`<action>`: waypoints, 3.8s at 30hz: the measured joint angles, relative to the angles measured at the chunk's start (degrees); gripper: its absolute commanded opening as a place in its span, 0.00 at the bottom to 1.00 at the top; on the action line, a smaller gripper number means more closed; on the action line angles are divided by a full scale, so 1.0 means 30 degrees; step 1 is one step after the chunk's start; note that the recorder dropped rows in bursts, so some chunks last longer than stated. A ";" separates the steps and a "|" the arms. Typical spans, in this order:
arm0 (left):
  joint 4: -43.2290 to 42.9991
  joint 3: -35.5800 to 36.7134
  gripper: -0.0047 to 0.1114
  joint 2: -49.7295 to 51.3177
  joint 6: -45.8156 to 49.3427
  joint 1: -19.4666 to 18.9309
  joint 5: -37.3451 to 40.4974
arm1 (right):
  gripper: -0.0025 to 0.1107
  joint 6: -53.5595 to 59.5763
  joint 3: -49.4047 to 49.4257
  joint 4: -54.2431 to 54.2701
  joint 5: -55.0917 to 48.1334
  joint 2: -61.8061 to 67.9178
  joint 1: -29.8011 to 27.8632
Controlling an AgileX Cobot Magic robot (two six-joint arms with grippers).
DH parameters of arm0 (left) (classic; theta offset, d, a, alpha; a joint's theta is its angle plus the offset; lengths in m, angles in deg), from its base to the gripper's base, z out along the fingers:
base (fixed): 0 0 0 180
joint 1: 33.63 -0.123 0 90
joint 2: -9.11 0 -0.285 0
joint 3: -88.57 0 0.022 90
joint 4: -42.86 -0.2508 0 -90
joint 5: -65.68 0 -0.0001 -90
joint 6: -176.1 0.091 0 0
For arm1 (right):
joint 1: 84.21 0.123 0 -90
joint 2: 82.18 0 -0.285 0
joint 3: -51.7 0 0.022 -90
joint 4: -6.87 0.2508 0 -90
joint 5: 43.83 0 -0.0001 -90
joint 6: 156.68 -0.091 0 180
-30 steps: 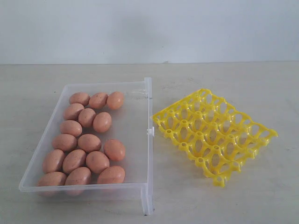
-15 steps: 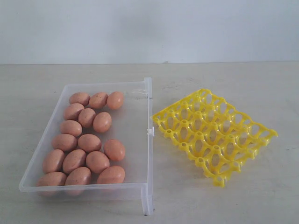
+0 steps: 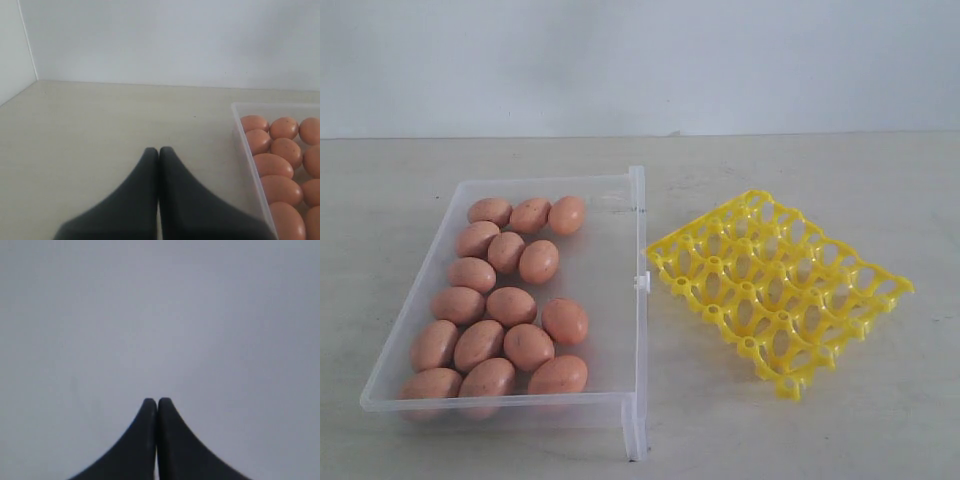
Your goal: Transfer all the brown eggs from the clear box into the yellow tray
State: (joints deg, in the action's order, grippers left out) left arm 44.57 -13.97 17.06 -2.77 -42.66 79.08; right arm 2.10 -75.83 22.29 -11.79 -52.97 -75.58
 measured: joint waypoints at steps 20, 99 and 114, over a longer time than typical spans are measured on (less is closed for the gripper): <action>0.0000 0.0000 0.00 0.0000 0.0000 0.0496 0.0000 | 0.02 -0.3403 -1.5365 -2.9549 -2.5817 2.4135 0.9293; 0.0000 0.0000 0.00 0.0000 0.0000 0.0496 0.0000 | 0.02 1.0775 -3.0537 0.1574 -3.3230 3.8569 1.0265; 0.0000 0.0000 0.00 0.0000 0.0000 0.0496 0.0000 | 0.02 0.9632 -3.0537 0.0236 -2.5694 3.3747 1.0453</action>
State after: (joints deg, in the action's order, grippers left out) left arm 44.57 -13.97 17.06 -2.77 -41.17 79.08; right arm 31.00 -167.44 23.00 -88.88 48.27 -44.22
